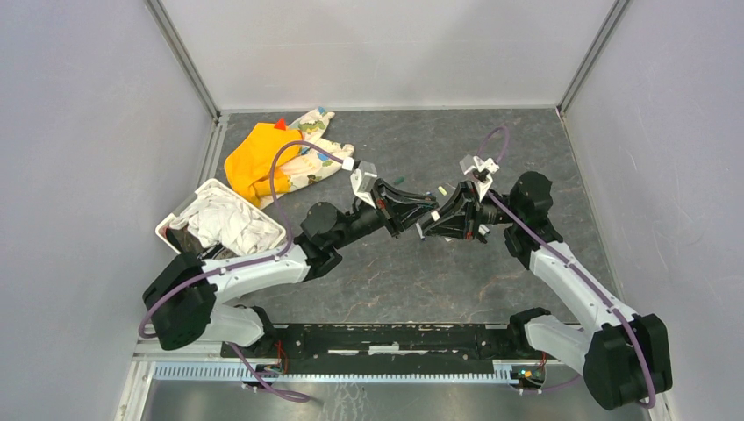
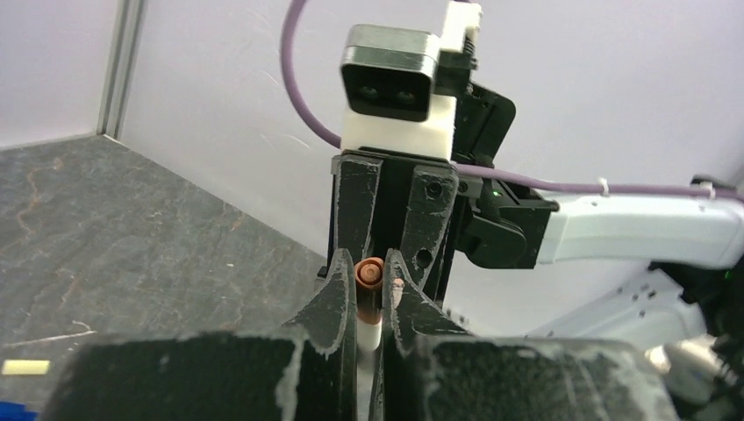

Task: Insert the pens into the pen caps
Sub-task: Press the pen cap onto the pen.

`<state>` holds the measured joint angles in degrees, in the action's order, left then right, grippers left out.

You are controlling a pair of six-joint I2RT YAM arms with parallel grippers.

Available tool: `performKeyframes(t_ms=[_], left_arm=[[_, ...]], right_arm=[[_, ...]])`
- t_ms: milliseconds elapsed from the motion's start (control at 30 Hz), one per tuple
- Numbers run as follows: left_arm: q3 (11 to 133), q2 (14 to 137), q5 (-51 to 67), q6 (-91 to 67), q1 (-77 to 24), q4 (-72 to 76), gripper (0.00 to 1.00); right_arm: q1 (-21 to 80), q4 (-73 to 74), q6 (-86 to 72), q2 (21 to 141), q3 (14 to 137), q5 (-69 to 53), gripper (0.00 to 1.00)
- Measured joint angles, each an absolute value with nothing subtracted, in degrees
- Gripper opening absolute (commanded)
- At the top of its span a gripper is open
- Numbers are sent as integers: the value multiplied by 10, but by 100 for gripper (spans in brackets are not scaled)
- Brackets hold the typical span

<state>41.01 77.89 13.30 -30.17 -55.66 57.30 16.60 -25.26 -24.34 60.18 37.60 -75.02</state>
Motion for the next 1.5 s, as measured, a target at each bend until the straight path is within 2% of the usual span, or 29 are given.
performKeyframes(t_ms=[100, 300, 533, 767, 1000, 1300, 1500], left_arm=[[380, 795, 76, -357, -565, 629, 2], [331, 809, 6, -409, -585, 681, 2], [354, 824, 0, -340, -594, 688, 2], [406, 841, -32, -213, -631, 634, 2], [378, 841, 41, -203, -634, 682, 2], [353, 841, 98, -233, -632, 703, 2], [389, 820, 82, -209, -631, 562, 2]], right_arm=[[168, -145, -158, 610, 407, -737, 0], [171, -68, -122, 628, 412, -735, 0], [163, -168, -195, 637, 398, -762, 0], [146, -231, -216, 636, 385, -787, 0], [152, -295, -239, 635, 357, -843, 0], [160, -129, -89, 613, 367, -868, 0], [155, -32, -11, 613, 373, -824, 0]])
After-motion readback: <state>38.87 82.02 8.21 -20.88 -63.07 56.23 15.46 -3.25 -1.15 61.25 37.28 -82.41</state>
